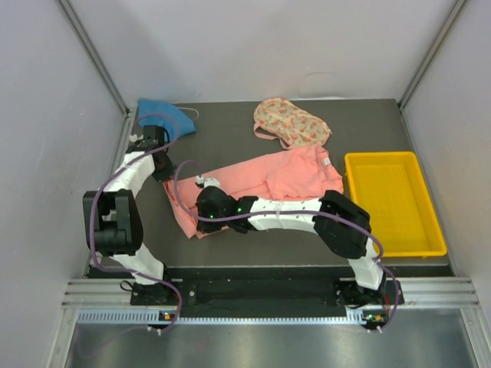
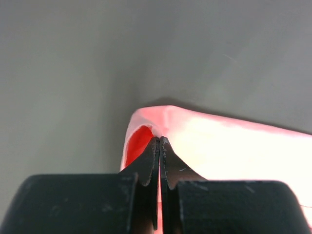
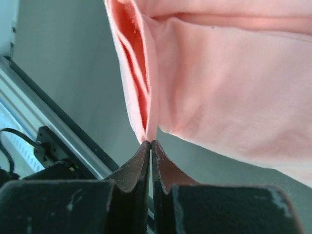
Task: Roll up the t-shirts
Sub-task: Roll the T-shirt to the center of the board.
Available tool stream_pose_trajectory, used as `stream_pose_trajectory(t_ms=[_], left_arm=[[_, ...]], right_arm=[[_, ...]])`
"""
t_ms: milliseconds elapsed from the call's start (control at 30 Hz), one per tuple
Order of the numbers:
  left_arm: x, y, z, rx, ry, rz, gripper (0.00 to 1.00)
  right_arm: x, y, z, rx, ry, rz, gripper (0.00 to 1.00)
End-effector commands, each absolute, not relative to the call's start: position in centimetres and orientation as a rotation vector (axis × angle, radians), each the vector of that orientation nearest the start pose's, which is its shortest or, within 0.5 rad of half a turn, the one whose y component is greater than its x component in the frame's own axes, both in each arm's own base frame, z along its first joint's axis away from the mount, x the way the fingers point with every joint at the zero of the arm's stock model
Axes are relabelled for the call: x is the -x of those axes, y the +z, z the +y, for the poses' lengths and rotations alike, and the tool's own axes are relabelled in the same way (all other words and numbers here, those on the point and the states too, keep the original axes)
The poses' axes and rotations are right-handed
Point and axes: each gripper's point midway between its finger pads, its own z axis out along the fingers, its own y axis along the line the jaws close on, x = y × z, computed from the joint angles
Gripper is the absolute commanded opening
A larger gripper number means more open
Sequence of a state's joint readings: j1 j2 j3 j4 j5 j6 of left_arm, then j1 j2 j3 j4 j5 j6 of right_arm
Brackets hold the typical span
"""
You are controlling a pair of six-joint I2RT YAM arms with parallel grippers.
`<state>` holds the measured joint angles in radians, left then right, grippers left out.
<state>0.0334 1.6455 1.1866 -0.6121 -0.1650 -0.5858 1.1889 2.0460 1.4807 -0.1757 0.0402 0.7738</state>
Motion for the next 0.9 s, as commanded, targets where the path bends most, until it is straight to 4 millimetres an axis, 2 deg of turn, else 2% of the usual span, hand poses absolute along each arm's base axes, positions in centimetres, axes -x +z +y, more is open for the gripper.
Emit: stream_pose_trajectory(t_ms=[0, 33, 200, 433, 567, 667, 733, 767, 833, 867], left_arm=[[-39.4, 9.9, -0.7, 0.802, -0.027, 2.461, 0.00], [-39.4, 9.8, -1.5, 0.776, -0.033, 2.476, 0.00], [-40.4, 9.9, -4.1, 0.724, -0.066, 2.499, 0.00], [-40.9, 8.8, -7.8, 0.633, -0.104, 2.543, 0.00], [-41.2, 7.7, -9.7, 0.581, -0.128, 2.575, 0.00], [-41.3, 7.4, -10.7, 0.554, -0.150, 2.590, 0.01], [-41.4, 7.6, -10.8, 0.553, -0.158, 2.585, 0.12], [-41.6, 8.2, -10.8, 0.543, -0.163, 2.570, 0.28], [-41.8, 9.1, -10.5, 0.540, -0.158, 2.548, 0.42], [-41.8, 10.2, -10.3, 0.536, -0.162, 2.522, 0.51]], right_arm=[[-19.4, 12.3, 51.2, 0.386, 0.966, 2.350, 0.02], [-19.6, 12.7, 51.0, 0.373, 0.962, 2.341, 0.03], [-19.8, 11.8, 49.5, 0.329, 0.912, 2.361, 0.03], [-19.9, 9.7, 47.0, 0.275, 0.815, 2.392, 0.03], [-20.2, 9.0, 45.0, 0.260, 0.731, 2.390, 0.04], [-20.3, 8.9, 44.4, 0.262, 0.699, 2.389, 0.04], [-20.5, 8.9, 44.2, 0.266, 0.690, 2.383, 0.05], [-20.5, 9.0, 44.2, 0.267, 0.687, 2.377, 0.07], [-20.8, 9.5, 43.9, 0.267, 0.667, 2.363, 0.12], [-21.0, 9.8, 43.7, 0.270, 0.658, 2.354, 0.18]])
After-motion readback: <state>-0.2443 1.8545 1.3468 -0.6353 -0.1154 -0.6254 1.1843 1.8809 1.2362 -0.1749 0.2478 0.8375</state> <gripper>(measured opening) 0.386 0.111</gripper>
